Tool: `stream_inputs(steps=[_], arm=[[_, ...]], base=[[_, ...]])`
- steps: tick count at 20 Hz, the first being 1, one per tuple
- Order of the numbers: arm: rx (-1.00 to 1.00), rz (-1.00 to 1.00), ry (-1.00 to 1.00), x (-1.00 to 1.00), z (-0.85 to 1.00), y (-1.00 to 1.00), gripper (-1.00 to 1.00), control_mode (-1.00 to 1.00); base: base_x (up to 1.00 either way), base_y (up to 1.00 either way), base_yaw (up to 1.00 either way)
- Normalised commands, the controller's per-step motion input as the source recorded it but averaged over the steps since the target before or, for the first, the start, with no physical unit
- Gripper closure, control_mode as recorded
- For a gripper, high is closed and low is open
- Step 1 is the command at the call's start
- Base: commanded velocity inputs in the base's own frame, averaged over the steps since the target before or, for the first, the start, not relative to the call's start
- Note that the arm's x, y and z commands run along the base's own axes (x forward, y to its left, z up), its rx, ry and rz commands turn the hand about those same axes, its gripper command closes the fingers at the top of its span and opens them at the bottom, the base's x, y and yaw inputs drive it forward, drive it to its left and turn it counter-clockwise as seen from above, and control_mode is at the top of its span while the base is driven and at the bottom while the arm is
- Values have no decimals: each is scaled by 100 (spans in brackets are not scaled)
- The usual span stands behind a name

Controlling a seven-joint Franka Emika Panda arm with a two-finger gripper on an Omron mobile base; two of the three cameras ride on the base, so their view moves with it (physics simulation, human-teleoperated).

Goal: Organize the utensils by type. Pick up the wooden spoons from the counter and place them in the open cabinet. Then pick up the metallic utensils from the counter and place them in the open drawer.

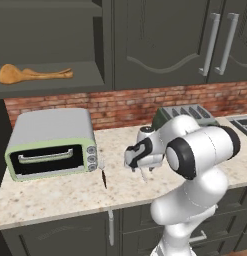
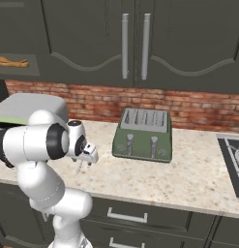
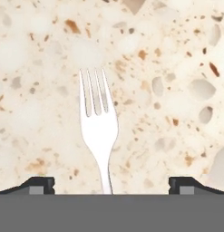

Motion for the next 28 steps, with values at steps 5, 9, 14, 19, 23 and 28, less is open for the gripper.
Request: stream_inputs(steps=[5, 9, 14, 19, 23, 28], arm=[[0, 0, -9, 10, -18, 0, 100, -100], [0, 0, -4, 0, -46, 0, 100, -100], [0, 0, -3, 0, -49, 0, 100, -100], [0, 0, 0, 0, -47, 0, 100, -100], [0, 0, 0, 0, -52, 0, 100, -100], [0, 0, -7, -19, -28, 0, 100, -100]], base=[[0, 0, 0], [0, 0, 0], [0, 0, 0], [0, 0, 0], [0, 0, 0], [0, 0, 0]])
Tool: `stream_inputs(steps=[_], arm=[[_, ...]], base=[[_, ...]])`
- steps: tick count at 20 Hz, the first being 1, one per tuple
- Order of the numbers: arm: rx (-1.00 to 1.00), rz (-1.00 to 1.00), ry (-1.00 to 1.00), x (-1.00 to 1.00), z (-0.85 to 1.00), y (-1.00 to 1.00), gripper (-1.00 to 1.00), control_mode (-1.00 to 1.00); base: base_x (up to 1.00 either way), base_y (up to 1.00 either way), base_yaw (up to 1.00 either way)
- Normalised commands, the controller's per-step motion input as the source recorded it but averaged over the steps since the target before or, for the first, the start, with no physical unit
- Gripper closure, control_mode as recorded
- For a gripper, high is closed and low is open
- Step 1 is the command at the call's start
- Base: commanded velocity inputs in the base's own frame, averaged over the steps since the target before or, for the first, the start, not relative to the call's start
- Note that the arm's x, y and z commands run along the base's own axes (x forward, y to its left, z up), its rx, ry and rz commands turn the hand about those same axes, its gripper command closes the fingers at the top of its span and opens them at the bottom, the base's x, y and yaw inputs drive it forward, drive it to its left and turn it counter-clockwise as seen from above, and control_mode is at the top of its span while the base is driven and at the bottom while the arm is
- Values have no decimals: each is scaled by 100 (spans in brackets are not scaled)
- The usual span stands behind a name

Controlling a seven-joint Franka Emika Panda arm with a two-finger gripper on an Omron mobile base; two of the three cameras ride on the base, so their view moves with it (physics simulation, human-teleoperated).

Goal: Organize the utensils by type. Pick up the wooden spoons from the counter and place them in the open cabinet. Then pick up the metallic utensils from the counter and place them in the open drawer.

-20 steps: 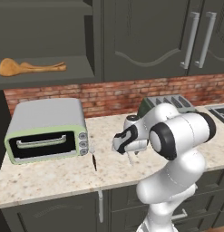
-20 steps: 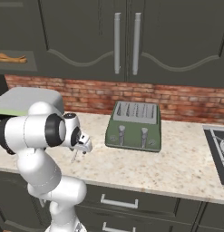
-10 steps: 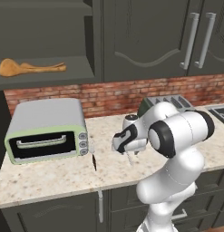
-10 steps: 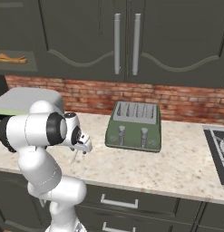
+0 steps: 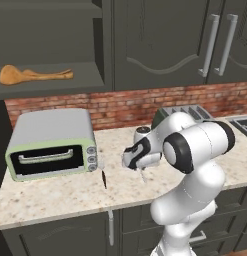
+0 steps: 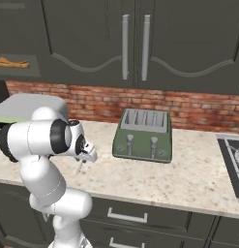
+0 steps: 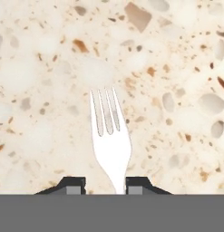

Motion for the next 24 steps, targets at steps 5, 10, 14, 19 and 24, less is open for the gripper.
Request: stream_inputs(steps=[5, 10, 14, 19, 24], arm=[[1, 0, 0, 0, -16, 0, 100, -100], [6, 0, 1, 0, -15, -2, 100, -100], [14, 0, 10, 0, -10, -18, 100, -100], [2, 0, 1, -10, -40, -9, 100, -100], [-17, 0, -21, -1, -80, 7, 100, -100]], base=[[0, 0, 0], [0, 0, 0], [0, 0, 0], [0, 0, 0], [0, 0, 0]])
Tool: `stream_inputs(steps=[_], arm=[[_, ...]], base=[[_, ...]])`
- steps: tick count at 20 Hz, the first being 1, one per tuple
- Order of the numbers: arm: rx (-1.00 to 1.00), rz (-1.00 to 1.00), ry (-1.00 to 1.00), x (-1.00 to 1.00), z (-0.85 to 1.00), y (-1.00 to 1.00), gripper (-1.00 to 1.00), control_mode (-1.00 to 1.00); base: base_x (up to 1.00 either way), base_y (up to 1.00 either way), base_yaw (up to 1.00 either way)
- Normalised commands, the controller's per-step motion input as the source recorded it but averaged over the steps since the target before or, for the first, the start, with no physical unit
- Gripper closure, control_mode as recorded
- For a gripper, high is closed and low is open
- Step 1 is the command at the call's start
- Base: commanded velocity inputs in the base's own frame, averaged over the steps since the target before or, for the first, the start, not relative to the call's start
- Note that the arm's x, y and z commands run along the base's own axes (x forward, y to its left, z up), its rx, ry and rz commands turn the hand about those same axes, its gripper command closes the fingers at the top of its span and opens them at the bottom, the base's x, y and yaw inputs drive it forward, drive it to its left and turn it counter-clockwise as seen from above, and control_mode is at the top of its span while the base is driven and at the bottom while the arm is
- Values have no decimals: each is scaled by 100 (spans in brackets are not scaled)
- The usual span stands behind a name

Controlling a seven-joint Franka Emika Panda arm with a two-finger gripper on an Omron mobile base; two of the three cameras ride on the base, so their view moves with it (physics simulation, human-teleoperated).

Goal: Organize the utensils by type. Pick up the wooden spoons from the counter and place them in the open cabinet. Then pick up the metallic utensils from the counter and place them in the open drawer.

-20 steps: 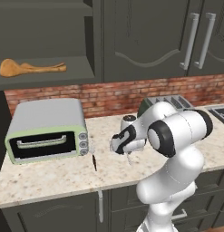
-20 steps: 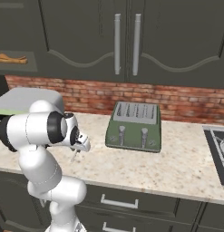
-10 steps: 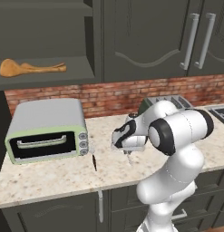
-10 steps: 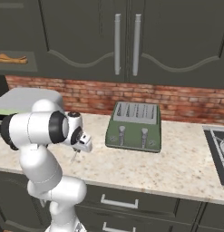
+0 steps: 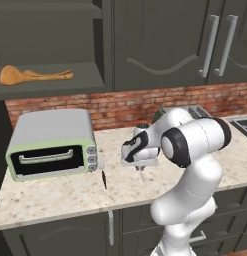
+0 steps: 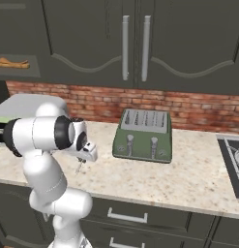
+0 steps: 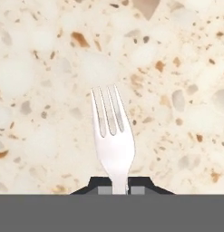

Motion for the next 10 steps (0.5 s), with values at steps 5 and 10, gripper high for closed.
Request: stream_inputs(steps=[5, 10], arm=[[-25, 0, -32, -5, -100, 4, 100, -100], [-10, 0, -32, -27, -93, -6, 100, -100]], base=[[0, 0, 0], [0, 0, 0]])
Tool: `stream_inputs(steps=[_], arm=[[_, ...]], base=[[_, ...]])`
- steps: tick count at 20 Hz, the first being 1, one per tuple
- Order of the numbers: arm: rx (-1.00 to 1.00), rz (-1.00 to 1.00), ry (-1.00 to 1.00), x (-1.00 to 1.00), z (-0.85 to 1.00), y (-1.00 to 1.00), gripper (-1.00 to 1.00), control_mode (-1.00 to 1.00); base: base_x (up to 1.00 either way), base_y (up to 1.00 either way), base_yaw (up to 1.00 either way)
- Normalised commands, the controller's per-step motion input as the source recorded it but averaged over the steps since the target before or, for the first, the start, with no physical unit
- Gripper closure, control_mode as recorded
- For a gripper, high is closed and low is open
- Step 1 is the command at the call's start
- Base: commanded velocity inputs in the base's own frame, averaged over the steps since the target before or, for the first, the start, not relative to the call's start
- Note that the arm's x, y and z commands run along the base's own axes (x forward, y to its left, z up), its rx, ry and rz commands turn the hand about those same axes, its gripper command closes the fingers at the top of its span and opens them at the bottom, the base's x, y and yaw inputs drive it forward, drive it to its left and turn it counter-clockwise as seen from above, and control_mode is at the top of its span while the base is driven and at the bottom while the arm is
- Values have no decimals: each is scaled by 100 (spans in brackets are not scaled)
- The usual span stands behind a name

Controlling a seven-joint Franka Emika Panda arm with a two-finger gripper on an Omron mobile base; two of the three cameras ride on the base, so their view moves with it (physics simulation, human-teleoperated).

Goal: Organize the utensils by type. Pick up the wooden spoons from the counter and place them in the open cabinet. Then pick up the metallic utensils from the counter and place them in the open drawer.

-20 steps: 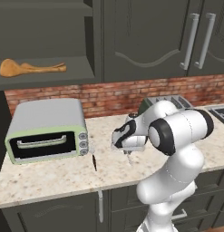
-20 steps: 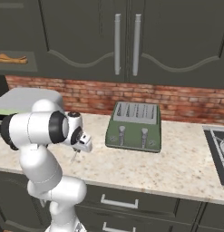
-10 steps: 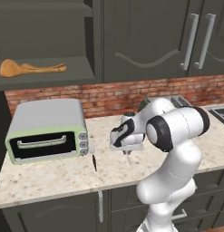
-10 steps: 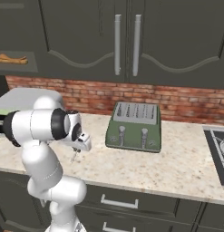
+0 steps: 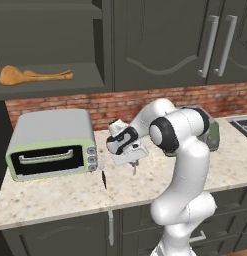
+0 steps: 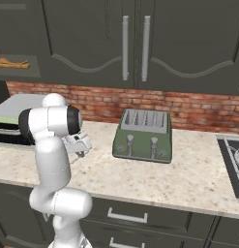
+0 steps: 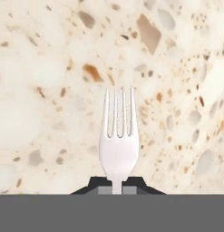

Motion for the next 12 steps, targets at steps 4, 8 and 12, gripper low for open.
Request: stream_inputs(steps=[4, 8, 12], arm=[[2, 0, -33, -58, -23, -31, 100, -100], [19, 0, -17, -46, 37, -49, 100, -100], [21, 0, -18, -47, 61, -61, 100, -100]], base=[[0, 0, 0], [0, 0, 0], [0, 0, 0]])
